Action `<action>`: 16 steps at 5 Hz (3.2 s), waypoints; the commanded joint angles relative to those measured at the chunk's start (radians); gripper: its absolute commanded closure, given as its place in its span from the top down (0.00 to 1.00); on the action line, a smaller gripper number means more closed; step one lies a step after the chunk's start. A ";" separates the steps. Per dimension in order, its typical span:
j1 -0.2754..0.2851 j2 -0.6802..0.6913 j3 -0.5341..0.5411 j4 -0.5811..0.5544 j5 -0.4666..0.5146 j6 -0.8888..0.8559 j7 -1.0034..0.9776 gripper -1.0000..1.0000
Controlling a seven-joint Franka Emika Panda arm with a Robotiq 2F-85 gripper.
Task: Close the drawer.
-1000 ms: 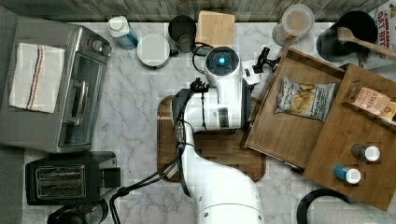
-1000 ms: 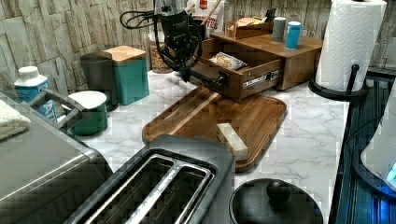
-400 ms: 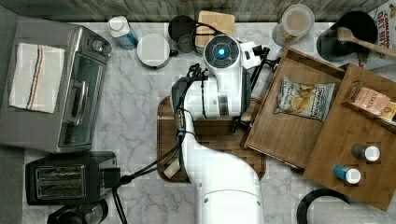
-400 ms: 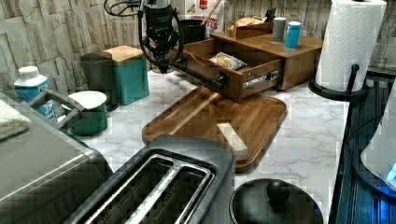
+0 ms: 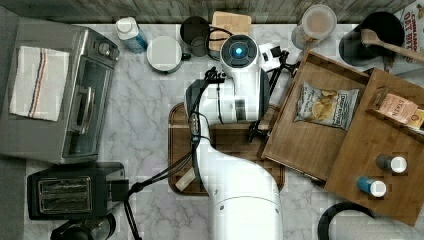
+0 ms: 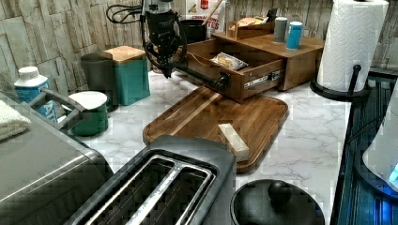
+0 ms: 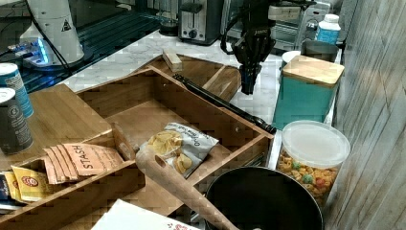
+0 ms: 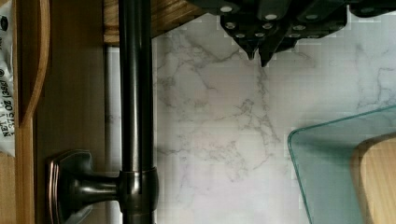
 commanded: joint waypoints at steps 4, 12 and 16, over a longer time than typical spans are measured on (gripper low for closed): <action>-0.172 -0.142 -0.027 -0.116 0.080 0.025 -0.360 0.00; -0.453 -0.064 -0.257 -0.078 -0.065 0.130 -0.636 0.00; -0.410 -0.098 -0.331 -0.097 -0.101 0.105 -0.591 0.00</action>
